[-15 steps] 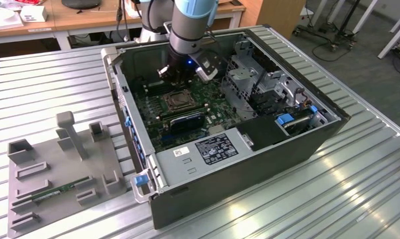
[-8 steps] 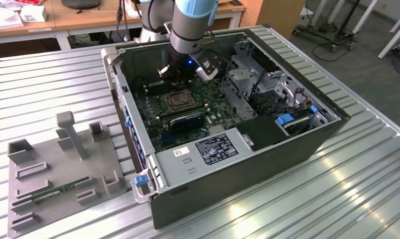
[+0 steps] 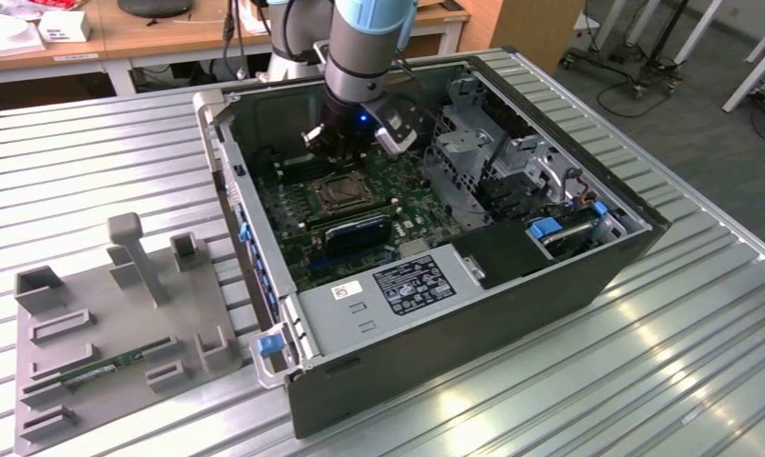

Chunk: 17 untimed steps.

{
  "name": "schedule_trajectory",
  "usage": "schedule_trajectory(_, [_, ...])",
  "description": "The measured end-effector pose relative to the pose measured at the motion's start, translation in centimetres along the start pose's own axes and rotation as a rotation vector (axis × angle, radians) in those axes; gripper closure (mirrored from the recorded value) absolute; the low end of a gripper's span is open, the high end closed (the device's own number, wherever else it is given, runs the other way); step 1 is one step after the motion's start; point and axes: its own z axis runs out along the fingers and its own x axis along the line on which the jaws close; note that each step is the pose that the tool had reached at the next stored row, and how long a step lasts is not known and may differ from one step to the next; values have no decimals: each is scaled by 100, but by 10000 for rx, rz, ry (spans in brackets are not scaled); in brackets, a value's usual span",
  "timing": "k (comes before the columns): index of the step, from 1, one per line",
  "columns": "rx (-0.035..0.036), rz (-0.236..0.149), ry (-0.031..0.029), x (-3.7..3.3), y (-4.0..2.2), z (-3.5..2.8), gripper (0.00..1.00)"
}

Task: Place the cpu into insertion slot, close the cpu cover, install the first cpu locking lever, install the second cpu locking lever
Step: 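Install the first cpu locking lever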

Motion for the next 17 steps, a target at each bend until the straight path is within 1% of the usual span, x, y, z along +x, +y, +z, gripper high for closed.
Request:
schedule_trajectory(8, [0,0,1,-13,8,2,89])
schedule_trajectory(17, [1,-1,0,-45,21,6,89])
